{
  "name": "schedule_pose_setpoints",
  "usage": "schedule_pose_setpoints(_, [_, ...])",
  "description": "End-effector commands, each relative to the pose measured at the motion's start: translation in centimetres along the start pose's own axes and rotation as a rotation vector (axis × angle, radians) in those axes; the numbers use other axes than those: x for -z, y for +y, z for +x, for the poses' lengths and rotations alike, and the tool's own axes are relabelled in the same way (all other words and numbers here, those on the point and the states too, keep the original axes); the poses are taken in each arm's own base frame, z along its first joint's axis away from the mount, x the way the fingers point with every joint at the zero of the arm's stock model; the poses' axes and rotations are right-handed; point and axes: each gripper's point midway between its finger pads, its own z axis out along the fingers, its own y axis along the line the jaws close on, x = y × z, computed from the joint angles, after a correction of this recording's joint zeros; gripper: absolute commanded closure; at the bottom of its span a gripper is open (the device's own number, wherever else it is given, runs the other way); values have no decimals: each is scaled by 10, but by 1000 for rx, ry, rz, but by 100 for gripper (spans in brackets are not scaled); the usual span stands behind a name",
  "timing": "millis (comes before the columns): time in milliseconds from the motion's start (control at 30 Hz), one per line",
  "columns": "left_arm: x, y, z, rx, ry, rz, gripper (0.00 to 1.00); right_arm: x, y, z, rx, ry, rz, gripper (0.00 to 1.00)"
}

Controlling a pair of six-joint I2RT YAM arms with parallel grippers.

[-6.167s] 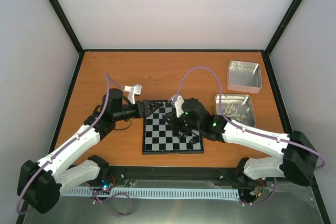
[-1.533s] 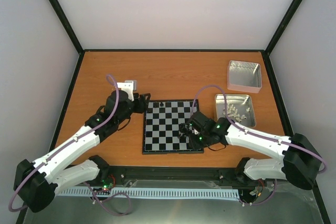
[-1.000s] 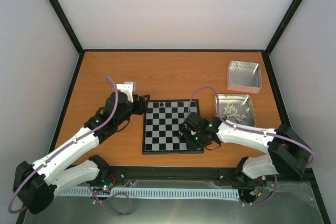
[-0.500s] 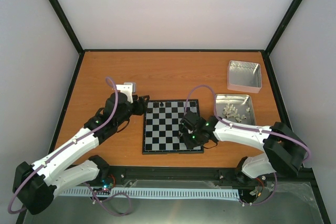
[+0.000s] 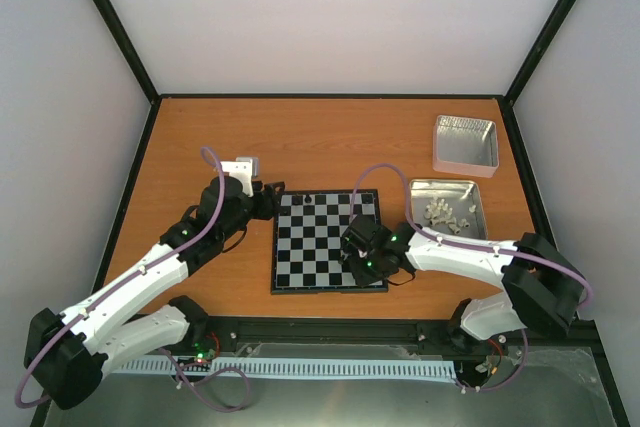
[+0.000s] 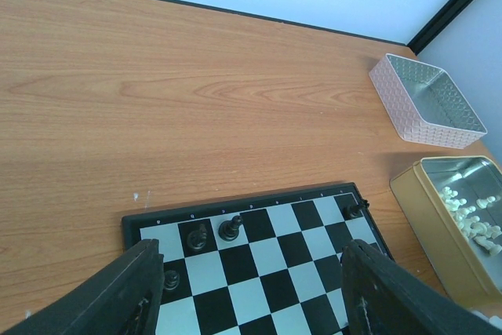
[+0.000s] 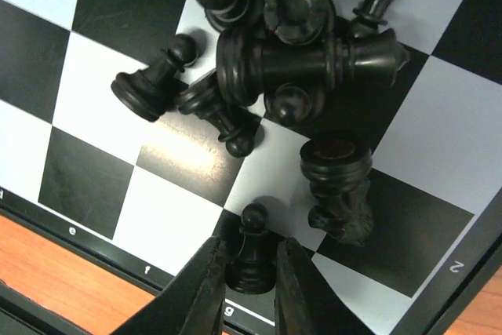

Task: Set up the chess pieces on the board
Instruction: Pick up the chess piece from the chessboard, then place the chess piece on the chessboard.

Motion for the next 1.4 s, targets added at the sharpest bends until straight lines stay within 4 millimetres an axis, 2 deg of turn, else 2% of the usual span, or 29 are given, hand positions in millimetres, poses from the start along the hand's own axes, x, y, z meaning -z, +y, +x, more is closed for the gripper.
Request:
schedule_pose_setpoints(0, [3,-6,-5,13,-14,21,37,-9,-13,13,4,47,67,84])
schedule_pose_setpoints(133, [5,-8,-6,21,-11,32,36,-2,-9,1,16,-18,50,86])
schedule_pose_setpoints(267, [11,-22,-9,33,7,100,33,25,12,-33,76,-207,-47,87])
schedule_pose_setpoints(367, [19,-45,-16,26,33,211,30,64,38,-63,147,-407,-169,87])
schedule_pose_setpoints(500, [43,-88,-33,0,52,423,24,127,66,-91,266,-691,-306,85])
schedule_pose_setpoints(600, [59,-115,-38,1,79,568,20,173,81,-101,376,-889,-376,85])
schedule_pose_setpoints(733, [74,-139,-43,23,125,711,17,205,94,-107,515,-1047,-392,85])
schedule_pose_setpoints(867, [90,-161,-40,5,188,857,17,222,101,-110,589,-1127,-389,85])
schedule_pose_setpoints(1000, [95,-168,-27,-10,260,944,22,229,106,-109,658,-1171,-385,85])
schedule_pose_setpoints(1200, [83,-164,-20,57,358,938,43,229,110,-108,738,-1176,-359,85])
schedule_pose_setpoints(1267, [80,-163,-21,101,380,943,51,226,111,-106,751,-1165,-362,85])
schedule_pose_setpoints(1367, [79,-166,-20,139,410,976,59,220,111,-106,753,-1145,-360,85])
